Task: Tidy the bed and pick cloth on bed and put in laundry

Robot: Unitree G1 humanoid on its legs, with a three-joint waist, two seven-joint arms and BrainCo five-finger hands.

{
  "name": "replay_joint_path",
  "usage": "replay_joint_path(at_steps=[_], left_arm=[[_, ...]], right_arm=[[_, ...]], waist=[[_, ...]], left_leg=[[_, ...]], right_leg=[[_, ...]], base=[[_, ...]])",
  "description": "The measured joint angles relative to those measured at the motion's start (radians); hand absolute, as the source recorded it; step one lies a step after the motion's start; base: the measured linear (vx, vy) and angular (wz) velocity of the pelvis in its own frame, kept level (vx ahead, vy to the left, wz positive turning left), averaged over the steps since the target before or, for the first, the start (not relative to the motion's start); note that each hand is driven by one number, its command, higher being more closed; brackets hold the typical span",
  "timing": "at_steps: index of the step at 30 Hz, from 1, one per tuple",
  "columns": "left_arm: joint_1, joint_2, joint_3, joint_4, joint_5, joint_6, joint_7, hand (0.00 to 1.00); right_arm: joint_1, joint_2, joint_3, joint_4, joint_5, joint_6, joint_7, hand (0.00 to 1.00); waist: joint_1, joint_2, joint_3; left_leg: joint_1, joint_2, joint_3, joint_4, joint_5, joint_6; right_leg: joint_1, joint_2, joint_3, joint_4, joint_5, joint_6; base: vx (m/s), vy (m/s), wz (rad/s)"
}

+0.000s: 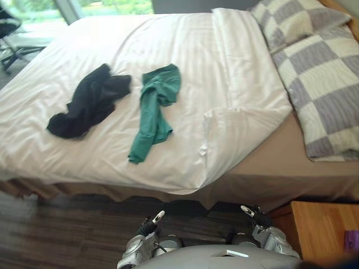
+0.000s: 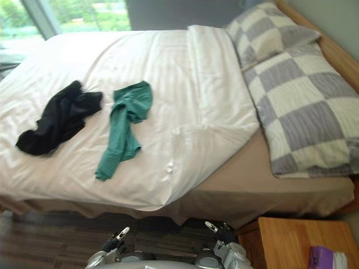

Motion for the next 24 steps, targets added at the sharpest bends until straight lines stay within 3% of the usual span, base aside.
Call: replay_joint_path(at_steps=[4,10,13,15,19,21,24], left_arm=[[0.003,0.032,-0.039,0.033,0.008,0.022,0.003,0.0],[0.0,0.035,-0.024,0.05,0.023,0.036,-0.005,0.0],[0.003,0.035,-0.019,0.05,0.032,0.04,-0.012,0.0],[0.014,0.042,-0.014,0.05,0.036,0.04,-0.02,0.0],[0.027,0.06,-0.035,0.049,0.035,0.041,-0.019,0.0],[0.036,0.081,-0.071,0.049,0.034,0.048,-0.019,0.0],[0.038,0.095,-0.082,0.048,0.035,0.057,-0.019,0.0]], right_arm=[[0.073,0.009,-0.092,0.02,0.134,0.001,-0.121,0.0],[0.099,0.016,-0.284,-0.032,0.228,-0.036,-0.32,0.0],[0.085,-0.03,-0.402,-0.113,0.222,-0.054,-0.395,0.0],[0.051,-0.13,-0.472,-0.201,0.141,-0.08,-0.436,0.0],[-0.004,-0.247,-0.457,-0.311,0.061,-0.103,-0.439,0.0],[-0.062,-0.309,-0.392,-0.367,-0.086,-0.103,-0.431,0.0],[-0.145,-0.348,-0.273,-0.399,-0.22,-0.102,-0.397,0.0]], waist=[[-0.02,-0.02,-0.031],[-0.025,-0.012,-0.031],[-0.024,-0.012,-0.032],[-0.026,-0.013,-0.032],[-0.035,-0.022,-0.035],[-0.04,-0.032,-0.034],[-0.039,-0.04,-0.03]], left_leg=[[0.034,-0.044,-0.024,-0.131,0.087,0.021],[0.067,-0.044,-0.024,-0.166,0.099,0.019],[0.068,-0.043,-0.022,-0.168,0.099,0.017],[0.07,-0.043,-0.019,-0.169,0.099,0.016],[0.068,-0.042,-0.017,-0.169,0.102,0.013],[0.063,-0.039,-0.013,-0.169,0.104,0.011],[0.063,-0.035,-0.008,-0.169,0.106,0.01]], right_leg=[[0.007,-0.001,0.002,-0.049,0.038,0.008],[0.027,0.004,0.003,-0.047,0.036,0.006],[0.029,0.006,0.002,-0.047,0.036,0.006],[0.035,0.005,0.001,-0.049,0.036,0.006],[0.038,0.008,0.002,-0.065,0.041,0.008],[0.038,0.014,0.003,-0.08,0.049,0.004],[0.038,0.019,0.005,-0.086,0.051,0.003]], base=[[0.06,0.05,0.17],[0.01,0.0,0.0],[-0.01,0.001,0.01],[-0.05,0.008,0.04],[-0.04,0.007,0.0],[-0.03,0.0,-0.04],[-0.01,-0.004,-0.03]])
